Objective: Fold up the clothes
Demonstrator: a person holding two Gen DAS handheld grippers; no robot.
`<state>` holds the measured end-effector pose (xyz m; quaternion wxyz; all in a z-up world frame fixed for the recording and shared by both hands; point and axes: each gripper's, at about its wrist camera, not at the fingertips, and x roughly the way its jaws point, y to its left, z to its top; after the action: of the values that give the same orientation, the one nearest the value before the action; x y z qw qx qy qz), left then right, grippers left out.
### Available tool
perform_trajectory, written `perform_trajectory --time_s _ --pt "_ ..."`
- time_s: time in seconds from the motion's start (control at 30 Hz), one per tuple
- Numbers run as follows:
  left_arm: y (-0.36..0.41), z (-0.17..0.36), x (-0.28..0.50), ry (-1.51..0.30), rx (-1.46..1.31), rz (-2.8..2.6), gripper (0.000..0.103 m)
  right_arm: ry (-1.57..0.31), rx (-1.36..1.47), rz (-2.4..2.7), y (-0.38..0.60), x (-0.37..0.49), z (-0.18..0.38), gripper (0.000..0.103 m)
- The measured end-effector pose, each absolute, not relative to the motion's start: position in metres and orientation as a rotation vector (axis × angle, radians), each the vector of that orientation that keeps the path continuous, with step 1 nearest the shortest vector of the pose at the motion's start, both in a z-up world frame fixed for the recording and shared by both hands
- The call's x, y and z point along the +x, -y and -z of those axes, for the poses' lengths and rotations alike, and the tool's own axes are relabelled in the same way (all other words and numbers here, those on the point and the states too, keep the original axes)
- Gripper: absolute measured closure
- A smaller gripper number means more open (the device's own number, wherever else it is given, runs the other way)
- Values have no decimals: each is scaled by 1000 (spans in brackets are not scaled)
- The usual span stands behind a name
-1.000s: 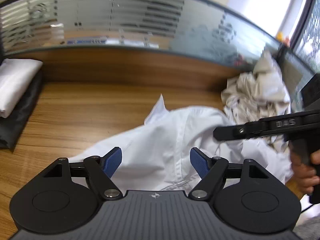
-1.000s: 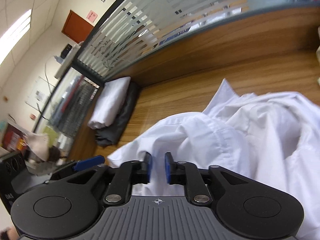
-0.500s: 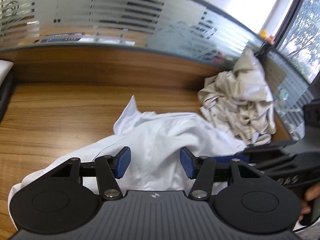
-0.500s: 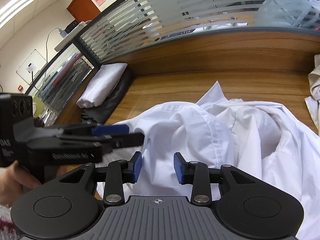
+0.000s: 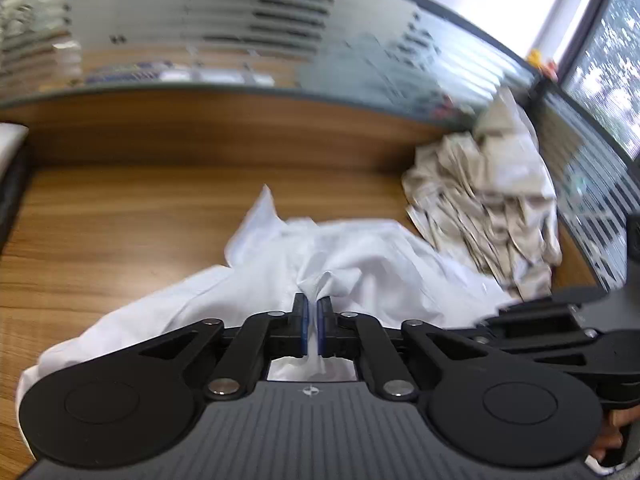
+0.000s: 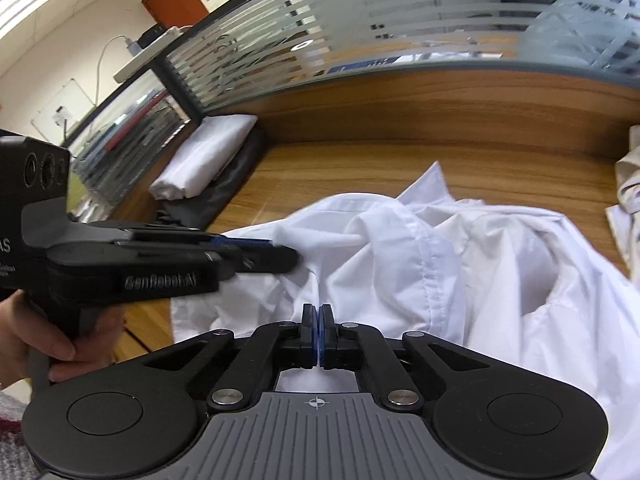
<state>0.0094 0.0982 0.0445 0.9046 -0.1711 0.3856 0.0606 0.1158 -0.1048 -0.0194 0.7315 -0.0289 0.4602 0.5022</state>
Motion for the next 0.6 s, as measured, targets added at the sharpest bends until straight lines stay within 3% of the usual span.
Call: perform_trajectory --time_s 0.37,0.47,0.6 --pt "-110 -46 5 -777 -348 -190 101 -994 -130 -993 127 123 10 99" --pt "-108 -47 0 -769 -349 -168 101 -964 -102 -1046 126 120 -2 95" --pt "-107 -47 -3 -764 -353 -158 101 -895 -154 -1108 109 113 -11 81"
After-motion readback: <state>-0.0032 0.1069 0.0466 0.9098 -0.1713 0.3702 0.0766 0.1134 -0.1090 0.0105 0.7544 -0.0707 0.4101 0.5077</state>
